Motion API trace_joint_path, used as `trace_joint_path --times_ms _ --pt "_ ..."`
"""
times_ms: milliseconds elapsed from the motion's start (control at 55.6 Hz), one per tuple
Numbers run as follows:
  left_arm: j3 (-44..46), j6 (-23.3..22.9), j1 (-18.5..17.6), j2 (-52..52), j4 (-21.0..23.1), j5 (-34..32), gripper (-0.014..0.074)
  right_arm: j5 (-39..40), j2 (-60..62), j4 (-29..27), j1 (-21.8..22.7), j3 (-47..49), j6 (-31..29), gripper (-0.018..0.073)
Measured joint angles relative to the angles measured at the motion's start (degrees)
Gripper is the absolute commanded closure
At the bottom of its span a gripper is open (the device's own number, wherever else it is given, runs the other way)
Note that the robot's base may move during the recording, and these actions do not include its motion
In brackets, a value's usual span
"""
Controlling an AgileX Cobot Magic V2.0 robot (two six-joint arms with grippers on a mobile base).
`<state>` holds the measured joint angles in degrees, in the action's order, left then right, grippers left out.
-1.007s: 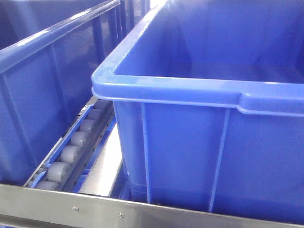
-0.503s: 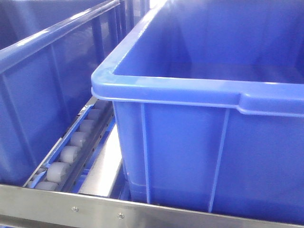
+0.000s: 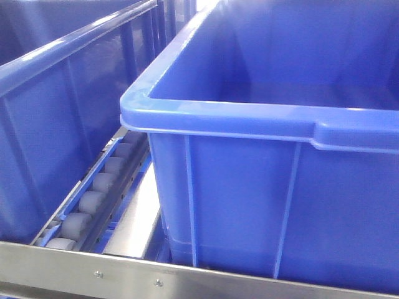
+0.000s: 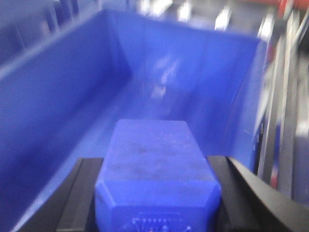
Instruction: Pick and sort blue part to right shelf
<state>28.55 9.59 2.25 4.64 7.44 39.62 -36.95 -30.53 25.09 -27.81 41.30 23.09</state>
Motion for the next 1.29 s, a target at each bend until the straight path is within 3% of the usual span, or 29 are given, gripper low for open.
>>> trace_joint_path --times_ms 414,485,665,773,845,1205,1295 --pt "0.0 0.0 0.0 0.0 0.15 0.05 0.0474 -16.48 -40.63 -5.59 0.0 23.57 -2.18 0.043" --pt "0.0 0.0 0.0 0.0 0.15 0.05 0.0474 -17.77 -46.27 -7.15 0.0 26.28 -3.22 0.0382" --pt "0.0 0.0 -0.62 0.0 0.15 0.05 0.0474 -18.28 -57.12 -9.15 0.0 29.97 -4.25 0.0117" --pt "0.0 0.0 -1.14 0.0 0.25 0.05 0.0474 -18.28 -60.65 -9.37 0.0 30.18 -4.34 -0.0023" --pt "0.0 0.0 -1.14 0.0 0.25 0.05 0.0474 -18.28 -61.65 -9.37 0.0 30.18 -4.34 -0.0066" --pt "0.0 0.0 -1.14 0.0 1.11 0.05 0.0474 -18.11 -59.91 -9.59 -0.53 30.07 -4.38 -0.0063" --pt "0.0 0.0 -1.68 0.0 1.11 0.05 0.0474 -16.24 -55.49 -9.59 -1.42 27.96 -4.38 -0.0009"
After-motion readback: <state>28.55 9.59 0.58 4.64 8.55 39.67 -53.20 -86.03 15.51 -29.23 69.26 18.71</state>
